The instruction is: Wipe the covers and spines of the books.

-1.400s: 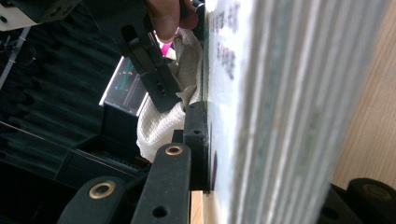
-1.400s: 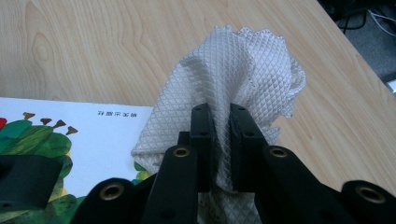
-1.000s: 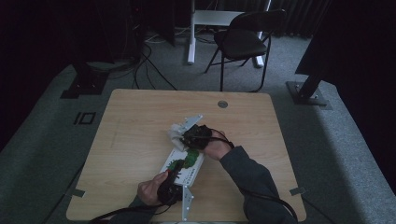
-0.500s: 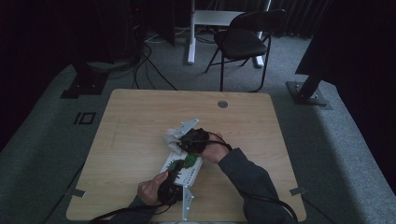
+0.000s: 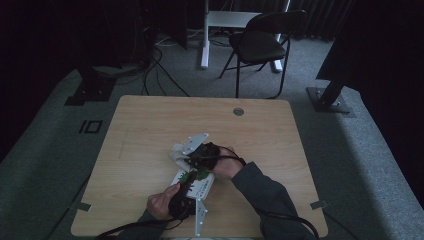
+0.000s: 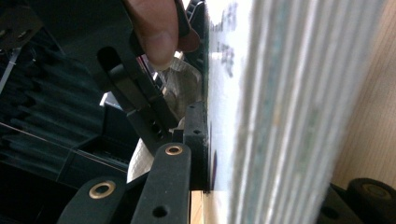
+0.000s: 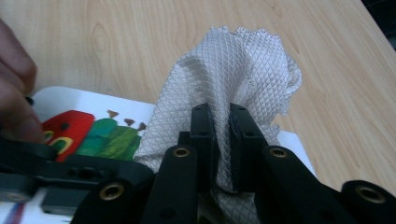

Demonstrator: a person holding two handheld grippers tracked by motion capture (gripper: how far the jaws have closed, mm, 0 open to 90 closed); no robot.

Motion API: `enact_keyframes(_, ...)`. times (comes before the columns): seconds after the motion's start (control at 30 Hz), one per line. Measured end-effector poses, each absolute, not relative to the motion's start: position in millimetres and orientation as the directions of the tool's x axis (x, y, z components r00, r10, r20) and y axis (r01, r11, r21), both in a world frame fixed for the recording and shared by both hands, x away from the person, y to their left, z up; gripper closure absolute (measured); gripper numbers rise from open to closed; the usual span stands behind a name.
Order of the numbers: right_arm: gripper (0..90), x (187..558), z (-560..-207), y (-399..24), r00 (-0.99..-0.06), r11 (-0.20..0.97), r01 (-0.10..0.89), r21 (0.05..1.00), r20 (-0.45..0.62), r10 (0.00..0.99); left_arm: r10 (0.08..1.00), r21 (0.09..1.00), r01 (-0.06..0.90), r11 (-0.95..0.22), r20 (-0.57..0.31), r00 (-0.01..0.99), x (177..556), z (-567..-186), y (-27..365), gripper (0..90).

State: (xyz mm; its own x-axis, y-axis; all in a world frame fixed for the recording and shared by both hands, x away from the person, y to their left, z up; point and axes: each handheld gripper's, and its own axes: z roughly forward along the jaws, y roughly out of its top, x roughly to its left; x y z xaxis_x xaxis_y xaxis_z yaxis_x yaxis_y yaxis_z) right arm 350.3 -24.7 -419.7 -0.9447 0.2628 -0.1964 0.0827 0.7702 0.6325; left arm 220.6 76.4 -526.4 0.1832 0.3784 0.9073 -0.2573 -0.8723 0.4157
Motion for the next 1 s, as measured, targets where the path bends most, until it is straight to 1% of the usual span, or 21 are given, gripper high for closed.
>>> enact_keyframes(1.0, 82.4, 327, -416, -11, -0.976, 0.773, 0.014, 0.634, -0.158, 0.147, 0.369, 0.409, -0.253, -0.877, 0.910, 0.190, 221, -527, 76, 78.8)
